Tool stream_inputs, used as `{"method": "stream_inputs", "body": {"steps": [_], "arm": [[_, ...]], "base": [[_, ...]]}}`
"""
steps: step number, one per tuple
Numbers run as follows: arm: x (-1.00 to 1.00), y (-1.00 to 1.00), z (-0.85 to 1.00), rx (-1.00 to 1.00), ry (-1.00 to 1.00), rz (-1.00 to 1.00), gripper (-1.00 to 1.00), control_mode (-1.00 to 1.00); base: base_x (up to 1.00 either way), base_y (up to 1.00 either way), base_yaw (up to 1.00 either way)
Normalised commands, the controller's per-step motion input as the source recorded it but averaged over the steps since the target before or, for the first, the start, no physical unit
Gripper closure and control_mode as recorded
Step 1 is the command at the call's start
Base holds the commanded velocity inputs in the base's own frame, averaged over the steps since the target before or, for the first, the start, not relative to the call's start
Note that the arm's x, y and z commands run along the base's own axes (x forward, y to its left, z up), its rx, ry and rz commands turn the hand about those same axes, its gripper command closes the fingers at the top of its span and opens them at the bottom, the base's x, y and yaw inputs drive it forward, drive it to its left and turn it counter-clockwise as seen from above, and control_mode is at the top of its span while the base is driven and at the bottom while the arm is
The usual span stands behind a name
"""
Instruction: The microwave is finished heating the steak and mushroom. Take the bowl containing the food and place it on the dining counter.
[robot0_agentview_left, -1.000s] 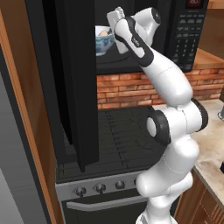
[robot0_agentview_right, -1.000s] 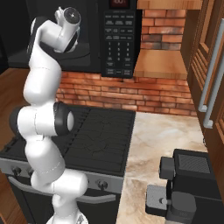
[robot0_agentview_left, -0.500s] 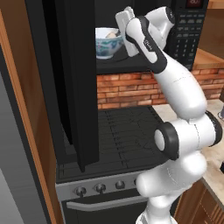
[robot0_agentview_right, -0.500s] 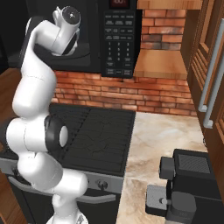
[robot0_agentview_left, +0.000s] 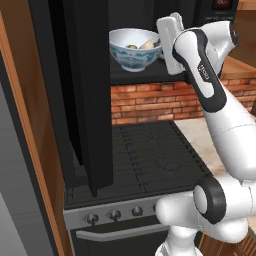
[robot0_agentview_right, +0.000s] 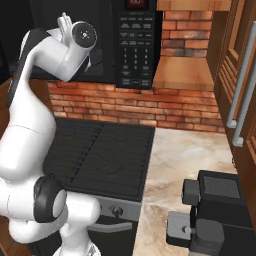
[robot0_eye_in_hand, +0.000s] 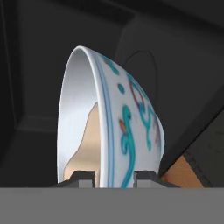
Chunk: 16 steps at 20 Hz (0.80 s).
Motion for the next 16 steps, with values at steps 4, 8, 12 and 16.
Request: {"method": "stream_inputs", "body": {"steps": [4, 8, 12, 16], "arm": [[-1.0, -0.29, 0.03, 0.02, -0.07, 0.0, 1.0, -1.0], [-1.0, -0.22, 0.0, 0.0, -0.02, 0.0, 1.0, -1.0], [-1.0, -0.3, 0.0, 0.0, -0.02, 0.02, 1.0, -1.0], [-1.0, -0.18, -0.02, 0.0, -0.05, 0.01, 1.0, -1.0]], "base": [[0.0, 0.0, 0.0], [0.0, 0.0, 0.0], [0.0, 0.0, 0.0], [0.0, 0.0, 0.0]]}}
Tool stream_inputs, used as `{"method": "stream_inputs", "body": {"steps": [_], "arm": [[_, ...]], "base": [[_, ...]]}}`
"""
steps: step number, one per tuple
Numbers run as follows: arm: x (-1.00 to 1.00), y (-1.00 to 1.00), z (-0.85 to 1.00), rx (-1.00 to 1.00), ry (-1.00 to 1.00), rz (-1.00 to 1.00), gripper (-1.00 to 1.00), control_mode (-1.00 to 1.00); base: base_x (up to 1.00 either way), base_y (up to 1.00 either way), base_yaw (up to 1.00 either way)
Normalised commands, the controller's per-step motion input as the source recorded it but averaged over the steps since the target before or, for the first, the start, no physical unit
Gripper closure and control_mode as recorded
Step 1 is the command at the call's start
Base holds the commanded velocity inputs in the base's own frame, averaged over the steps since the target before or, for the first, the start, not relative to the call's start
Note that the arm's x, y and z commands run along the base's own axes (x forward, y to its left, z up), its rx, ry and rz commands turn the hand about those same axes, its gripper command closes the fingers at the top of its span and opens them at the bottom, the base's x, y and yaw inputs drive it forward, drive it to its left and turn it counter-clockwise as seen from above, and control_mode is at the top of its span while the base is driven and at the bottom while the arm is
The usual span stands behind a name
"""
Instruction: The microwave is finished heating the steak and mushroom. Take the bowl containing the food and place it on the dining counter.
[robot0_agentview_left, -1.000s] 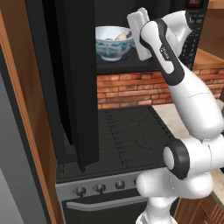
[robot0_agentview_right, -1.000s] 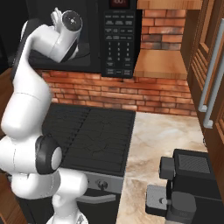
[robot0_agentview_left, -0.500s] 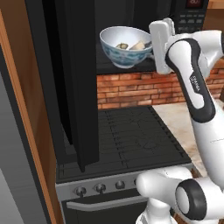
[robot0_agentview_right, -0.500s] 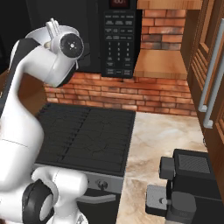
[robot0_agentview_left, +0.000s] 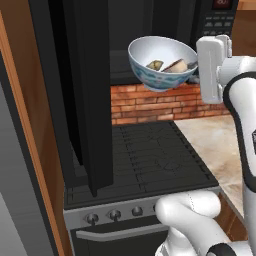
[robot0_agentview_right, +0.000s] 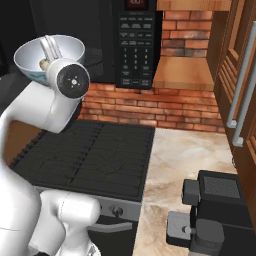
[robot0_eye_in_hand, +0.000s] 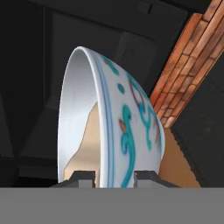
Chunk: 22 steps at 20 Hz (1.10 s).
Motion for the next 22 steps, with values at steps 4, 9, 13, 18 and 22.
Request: {"method": "stream_inputs", "body": {"steps": [4, 9, 13, 18, 22], "arm": [[-0.43, -0.02, 0.0, 0.0, -0.03, 0.0, 1.0, -1.0], [0.0, 0.0, 0.0, 0.0, 0.0, 0.0, 1.0, -1.0], [0.0, 0.0, 0.0, 0.0, 0.0, 0.0, 1.0, -1.0], [0.0, 0.0, 0.0, 0.0, 0.0, 0.0, 1.0, -1.0], [-0.03, 0.0, 0.0, 0.0, 0.0, 0.0, 1.0, -1.0]], "base": [[0.0, 0.0, 0.0], [0.0, 0.0, 0.0], [0.0, 0.0, 0.0], [0.0, 0.0, 0.0], [0.0, 0.0, 0.0]]}}
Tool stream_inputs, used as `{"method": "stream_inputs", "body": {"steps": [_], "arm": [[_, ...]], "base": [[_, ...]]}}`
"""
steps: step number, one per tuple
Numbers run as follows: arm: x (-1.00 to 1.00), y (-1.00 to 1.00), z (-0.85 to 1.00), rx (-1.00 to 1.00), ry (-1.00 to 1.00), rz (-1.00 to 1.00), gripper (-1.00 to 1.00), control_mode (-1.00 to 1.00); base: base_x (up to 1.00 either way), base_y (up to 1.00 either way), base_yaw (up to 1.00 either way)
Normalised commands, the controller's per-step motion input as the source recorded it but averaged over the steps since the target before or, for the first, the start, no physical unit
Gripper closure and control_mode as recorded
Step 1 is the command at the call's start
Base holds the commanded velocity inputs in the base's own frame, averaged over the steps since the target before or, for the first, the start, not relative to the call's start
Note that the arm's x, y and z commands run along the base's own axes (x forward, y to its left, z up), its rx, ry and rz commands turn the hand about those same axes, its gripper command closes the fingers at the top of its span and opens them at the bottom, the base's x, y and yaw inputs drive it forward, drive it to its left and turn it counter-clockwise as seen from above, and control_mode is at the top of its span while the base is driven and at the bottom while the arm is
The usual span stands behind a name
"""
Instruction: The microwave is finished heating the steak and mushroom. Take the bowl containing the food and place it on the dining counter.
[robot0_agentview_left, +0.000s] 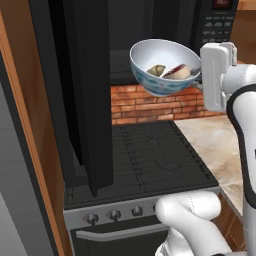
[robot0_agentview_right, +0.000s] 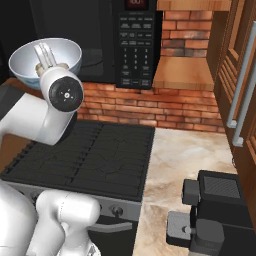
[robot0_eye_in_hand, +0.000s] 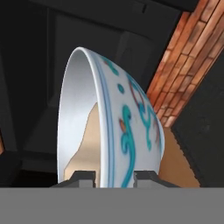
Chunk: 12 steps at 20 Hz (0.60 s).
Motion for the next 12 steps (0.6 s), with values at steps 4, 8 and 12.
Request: {"method": "stream_inputs", "body": {"steps": [4, 8, 12], "arm": [[-0.31, -0.01, 0.0, 0.0, 0.0, 0.0, 1.0, -1.0], [-0.15, -0.01, 0.0, 0.0, 0.0, 0.0, 1.0, 1.0], [0.0, 0.0, 0.0, 0.0, 0.0, 0.0, 1.0, 1.0]], "base": [[0.0, 0.0, 0.0], [-0.62, -0.11, 0.0], [-0.99, -0.22, 0.0]]}}
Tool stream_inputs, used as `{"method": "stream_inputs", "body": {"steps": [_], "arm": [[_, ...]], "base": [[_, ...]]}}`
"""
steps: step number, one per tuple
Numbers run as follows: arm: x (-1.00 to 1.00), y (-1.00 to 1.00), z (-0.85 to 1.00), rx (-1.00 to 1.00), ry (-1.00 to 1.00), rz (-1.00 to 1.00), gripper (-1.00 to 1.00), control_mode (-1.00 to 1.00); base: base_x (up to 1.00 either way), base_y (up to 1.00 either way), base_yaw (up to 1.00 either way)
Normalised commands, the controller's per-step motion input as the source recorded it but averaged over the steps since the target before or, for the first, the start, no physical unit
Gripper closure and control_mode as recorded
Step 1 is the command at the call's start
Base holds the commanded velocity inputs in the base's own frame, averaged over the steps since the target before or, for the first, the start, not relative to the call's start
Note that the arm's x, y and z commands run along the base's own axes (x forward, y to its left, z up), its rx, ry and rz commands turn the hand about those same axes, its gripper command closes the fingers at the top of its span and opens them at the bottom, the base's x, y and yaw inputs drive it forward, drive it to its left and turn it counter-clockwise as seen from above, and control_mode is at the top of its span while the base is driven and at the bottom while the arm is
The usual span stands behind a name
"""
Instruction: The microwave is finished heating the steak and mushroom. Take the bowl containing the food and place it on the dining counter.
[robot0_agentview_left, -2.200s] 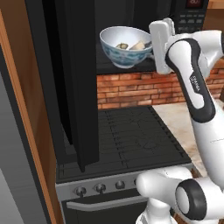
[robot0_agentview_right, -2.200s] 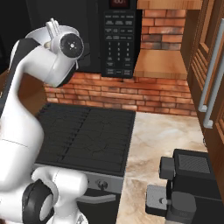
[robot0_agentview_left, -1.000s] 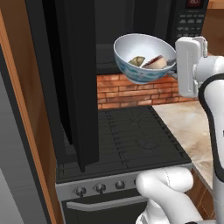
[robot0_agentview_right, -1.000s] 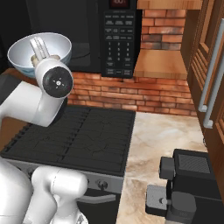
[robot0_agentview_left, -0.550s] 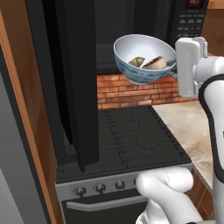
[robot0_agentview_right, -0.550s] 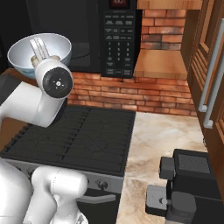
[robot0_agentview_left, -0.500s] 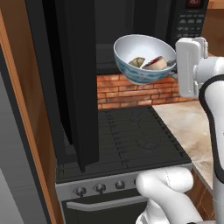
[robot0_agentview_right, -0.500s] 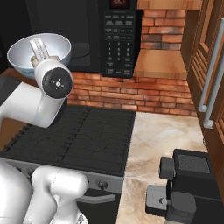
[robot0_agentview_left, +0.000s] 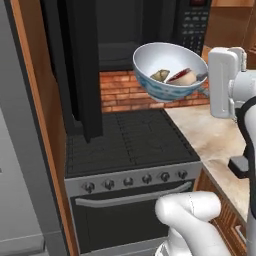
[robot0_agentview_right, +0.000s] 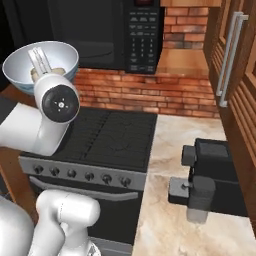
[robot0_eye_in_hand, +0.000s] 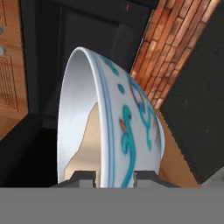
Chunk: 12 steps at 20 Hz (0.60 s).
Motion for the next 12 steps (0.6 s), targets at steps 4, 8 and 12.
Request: {"method": "stream_inputs", "body": {"steps": [4, 8, 12], "arm": [[0.0, 0.0, 0.0, 0.0, 0.0, 0.0, 1.0, 1.0], [0.0, 0.0, 0.0, 0.0, 0.0, 0.0, 1.0, 1.0], [0.0, 0.0, 0.0, 0.0, 0.0, 0.0, 1.0, 1.0]], "base": [[-1.0, -0.2, 0.12], [-1.0, -0.22, 0.42], [-1.0, -0.18, 0.6]]}}
